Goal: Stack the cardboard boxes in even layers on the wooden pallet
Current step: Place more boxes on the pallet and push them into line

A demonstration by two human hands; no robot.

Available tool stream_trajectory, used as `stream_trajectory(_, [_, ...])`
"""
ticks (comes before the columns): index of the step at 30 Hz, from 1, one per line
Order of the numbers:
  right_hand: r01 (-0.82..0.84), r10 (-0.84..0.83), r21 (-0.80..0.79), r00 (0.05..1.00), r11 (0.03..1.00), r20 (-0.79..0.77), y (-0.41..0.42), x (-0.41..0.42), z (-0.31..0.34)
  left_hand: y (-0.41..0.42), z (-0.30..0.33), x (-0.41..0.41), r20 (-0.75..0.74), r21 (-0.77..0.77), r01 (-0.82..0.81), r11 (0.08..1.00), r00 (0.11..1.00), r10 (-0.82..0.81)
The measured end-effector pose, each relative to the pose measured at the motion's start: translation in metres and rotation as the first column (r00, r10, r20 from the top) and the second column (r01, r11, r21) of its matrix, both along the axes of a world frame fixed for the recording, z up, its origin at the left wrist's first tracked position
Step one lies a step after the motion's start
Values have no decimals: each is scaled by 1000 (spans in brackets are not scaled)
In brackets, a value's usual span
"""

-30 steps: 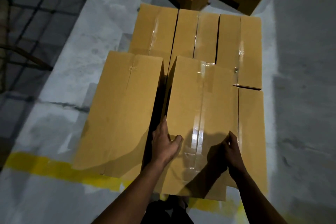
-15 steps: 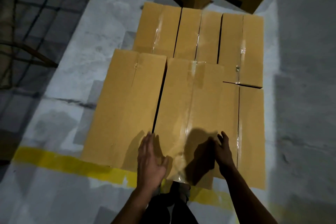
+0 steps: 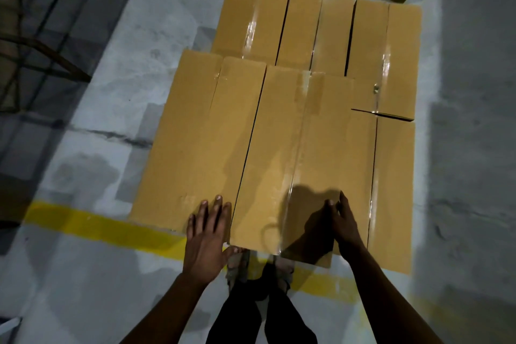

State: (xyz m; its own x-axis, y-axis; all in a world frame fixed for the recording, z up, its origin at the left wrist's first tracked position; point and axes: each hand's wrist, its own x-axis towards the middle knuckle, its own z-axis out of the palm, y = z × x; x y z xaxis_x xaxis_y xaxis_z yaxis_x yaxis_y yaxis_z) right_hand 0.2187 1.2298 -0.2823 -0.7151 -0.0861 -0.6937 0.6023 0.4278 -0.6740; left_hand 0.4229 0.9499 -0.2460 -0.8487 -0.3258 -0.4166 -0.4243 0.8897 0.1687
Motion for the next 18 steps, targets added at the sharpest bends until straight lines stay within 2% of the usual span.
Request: stream_trajectory(18, [-47, 53, 79, 996, 996, -67, -6, -3, 9, -3, 0, 0, 41, -74, 12, 997, 999, -9])
